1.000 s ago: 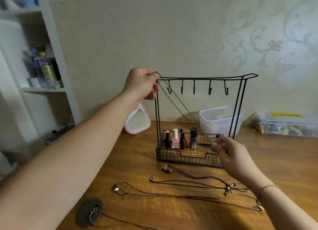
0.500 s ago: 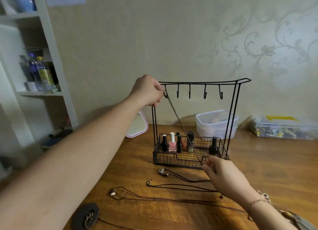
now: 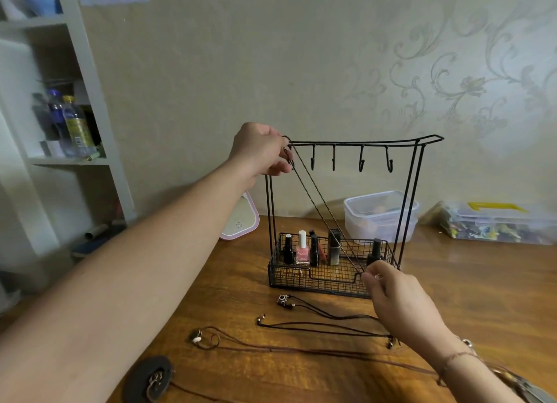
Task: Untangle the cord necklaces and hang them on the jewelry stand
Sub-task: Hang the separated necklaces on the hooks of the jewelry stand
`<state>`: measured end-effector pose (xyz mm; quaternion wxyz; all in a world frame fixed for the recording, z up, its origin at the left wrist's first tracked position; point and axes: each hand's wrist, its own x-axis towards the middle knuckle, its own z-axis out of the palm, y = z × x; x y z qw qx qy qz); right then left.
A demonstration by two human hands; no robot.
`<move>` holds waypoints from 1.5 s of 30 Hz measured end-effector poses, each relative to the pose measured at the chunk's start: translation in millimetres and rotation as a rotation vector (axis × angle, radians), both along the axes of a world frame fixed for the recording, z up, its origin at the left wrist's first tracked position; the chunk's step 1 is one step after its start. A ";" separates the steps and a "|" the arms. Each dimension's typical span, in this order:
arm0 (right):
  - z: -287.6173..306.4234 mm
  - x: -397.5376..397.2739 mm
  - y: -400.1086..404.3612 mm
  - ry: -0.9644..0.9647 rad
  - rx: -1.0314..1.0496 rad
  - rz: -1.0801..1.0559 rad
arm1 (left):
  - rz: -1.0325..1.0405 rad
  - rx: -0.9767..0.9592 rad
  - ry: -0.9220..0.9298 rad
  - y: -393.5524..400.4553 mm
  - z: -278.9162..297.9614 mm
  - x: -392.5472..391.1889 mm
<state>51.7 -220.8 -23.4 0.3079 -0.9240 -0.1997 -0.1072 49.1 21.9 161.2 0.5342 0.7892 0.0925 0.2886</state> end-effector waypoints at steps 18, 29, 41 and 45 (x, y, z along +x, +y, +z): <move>-11.5 -1.0 0.7 0.021 -0.063 0.062 | 0.115 0.345 0.003 7.3 -8.6 3.0; 29.3 -10.8 52.9 0.181 -0.115 0.375 | -0.141 0.110 0.091 -0.7 -43.8 -5.7; 8.4 58.5 151.9 0.287 0.424 0.242 | -0.154 -0.099 0.029 -6.9 -58.5 -3.3; -10.5 62.6 153.1 0.397 0.114 0.216 | -0.179 -0.080 0.034 -3.2 -66.1 -3.0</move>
